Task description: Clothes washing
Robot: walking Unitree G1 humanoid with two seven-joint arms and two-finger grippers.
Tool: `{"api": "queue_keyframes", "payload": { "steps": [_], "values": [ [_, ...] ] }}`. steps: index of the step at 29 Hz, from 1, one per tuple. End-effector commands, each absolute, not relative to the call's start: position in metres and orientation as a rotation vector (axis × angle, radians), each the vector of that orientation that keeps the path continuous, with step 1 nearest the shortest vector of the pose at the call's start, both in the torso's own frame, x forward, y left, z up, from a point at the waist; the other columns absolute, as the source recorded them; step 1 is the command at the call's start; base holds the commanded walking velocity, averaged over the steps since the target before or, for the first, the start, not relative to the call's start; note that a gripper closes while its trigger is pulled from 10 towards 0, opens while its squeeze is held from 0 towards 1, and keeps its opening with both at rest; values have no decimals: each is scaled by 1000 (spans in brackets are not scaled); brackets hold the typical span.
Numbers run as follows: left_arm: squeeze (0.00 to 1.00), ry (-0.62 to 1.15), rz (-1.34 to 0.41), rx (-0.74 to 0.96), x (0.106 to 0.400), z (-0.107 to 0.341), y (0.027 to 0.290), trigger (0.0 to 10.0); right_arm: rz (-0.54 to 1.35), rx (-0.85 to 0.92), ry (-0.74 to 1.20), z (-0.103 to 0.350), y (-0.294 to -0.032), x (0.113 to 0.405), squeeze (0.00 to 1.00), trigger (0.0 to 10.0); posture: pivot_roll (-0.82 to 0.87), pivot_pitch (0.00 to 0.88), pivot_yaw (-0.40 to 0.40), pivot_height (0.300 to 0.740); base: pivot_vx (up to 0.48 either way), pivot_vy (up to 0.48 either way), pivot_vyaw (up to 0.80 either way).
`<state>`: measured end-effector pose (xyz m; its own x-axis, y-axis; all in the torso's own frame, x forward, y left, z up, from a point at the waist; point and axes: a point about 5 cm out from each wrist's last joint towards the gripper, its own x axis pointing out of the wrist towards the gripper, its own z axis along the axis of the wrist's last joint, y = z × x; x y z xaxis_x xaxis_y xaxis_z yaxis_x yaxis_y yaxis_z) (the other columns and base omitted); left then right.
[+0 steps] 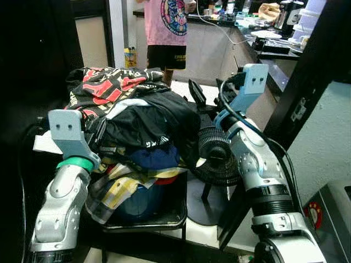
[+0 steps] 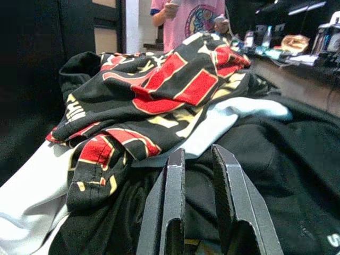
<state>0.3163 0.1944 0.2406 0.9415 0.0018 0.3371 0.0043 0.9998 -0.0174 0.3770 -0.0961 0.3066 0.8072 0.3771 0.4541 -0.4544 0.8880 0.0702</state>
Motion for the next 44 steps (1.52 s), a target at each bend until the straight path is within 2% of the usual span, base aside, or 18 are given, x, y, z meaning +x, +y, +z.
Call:
{"api": "queue_keyframes", "payload": {
  "steps": [1, 3, 5, 16, 21, 29, 44],
  "values": [
    [0, -333, -2, 8, 319, 238, 191, 10000, 438, 163, -415, 299, -98, 379, 0, 10000, 4, 0, -45, 740, 0, 0, 0],
    [0, -306, 22, 91, 323, 233, 191, 10000, 450, 163, -406, 296, -95, 378, 0, 10000, 13, 0, -27, 740, 0, 0, 0],
    [0, -281, 31, 103, 325, 230, 192, 10000, 454, 164, -406, 296, -94, 377, 0, 10000, 15, 0, -23, 740, 0, 0, 0],
    [0, -280, -6, 78, 331, 239, 193, 10000, 428, 181, -383, 281, -89, 375, 0, 10000, 37, 0, 44, 740, 0, 0, 0],
    [0, -300, -31, 14, 333, 243, 188, 10000, 415, 183, -386, 280, -92, 373, 0, 10000, 27, 0, 41, 740, 0, 0, 0],
    [0, -385, -29, -34, 330, 254, 182, 10000, 458, 328, -462, 311, -96, 371, 0, 10000, 6, 0, 19, 740, 175, 0, 0],
    [0, -466, -40, -73, 320, 263, 181, 10000, 525, 286, -456, 305, -87, 363, 0, 10000, 2, 0, -20, 740, 416, 0, 0]
  ]
}}
